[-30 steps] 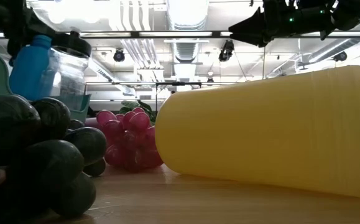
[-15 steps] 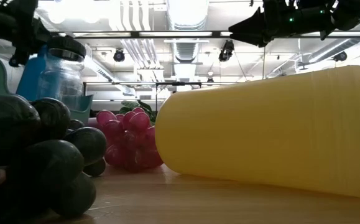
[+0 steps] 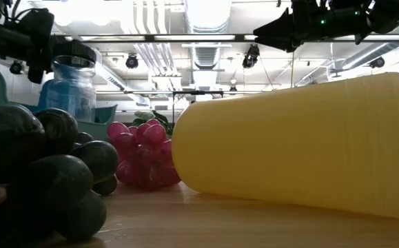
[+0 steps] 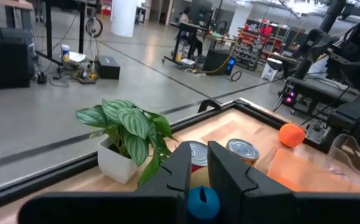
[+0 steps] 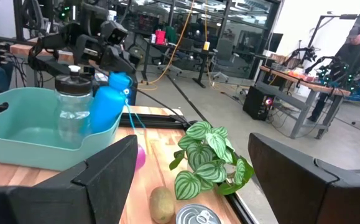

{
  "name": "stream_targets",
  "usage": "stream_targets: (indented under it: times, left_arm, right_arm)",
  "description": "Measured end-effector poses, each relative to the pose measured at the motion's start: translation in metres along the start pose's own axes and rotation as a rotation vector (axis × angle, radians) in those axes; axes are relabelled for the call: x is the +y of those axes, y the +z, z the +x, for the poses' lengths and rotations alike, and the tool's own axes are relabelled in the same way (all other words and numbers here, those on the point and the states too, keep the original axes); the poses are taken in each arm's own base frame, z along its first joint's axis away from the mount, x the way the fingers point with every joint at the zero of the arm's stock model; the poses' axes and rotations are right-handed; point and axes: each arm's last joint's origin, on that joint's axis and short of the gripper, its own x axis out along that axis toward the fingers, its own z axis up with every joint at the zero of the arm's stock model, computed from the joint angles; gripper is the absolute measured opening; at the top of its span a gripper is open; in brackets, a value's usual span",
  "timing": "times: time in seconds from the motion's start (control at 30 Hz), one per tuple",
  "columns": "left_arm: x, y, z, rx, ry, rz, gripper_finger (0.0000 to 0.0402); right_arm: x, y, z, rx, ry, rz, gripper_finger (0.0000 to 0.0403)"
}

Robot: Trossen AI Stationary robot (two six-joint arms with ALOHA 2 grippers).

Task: Pick & Place Food Item
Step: Put the blue water bottle into the green bin

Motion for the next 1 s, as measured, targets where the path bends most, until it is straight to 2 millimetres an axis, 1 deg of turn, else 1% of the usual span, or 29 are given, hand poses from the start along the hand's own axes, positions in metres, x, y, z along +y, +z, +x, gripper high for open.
stream_targets:
  times: [0.33,0.57,0.73,1.0]
  left_arm:
    - [0.0017,-0.0087,0.0056,0.007,-0.007,0.049,0.0040]
    - [0.0017,-0.0089,0.0057,0.007,-0.006,0.110,0.0040]
    - [0.0020,-0.0099,0.0057,0.017,-0.004,0.113,0.0052]
    - [0.0018,-0.0108,0.0057,0.028,-0.018,0.110,0.0058]
  right_arm:
    - [0.0000,0.0000,0.0000,0.000,0.000,0.000,0.0305]
    - [0.0000,0.0000,0.0000,0.000,0.000,0.000,0.0305]
    - [0.0000,0.0001,0.0000,0.000,0.000,0.000,0.0305]
    - [0.0000,0.0001,0.0000,0.000,0.000,0.000,0.0305]
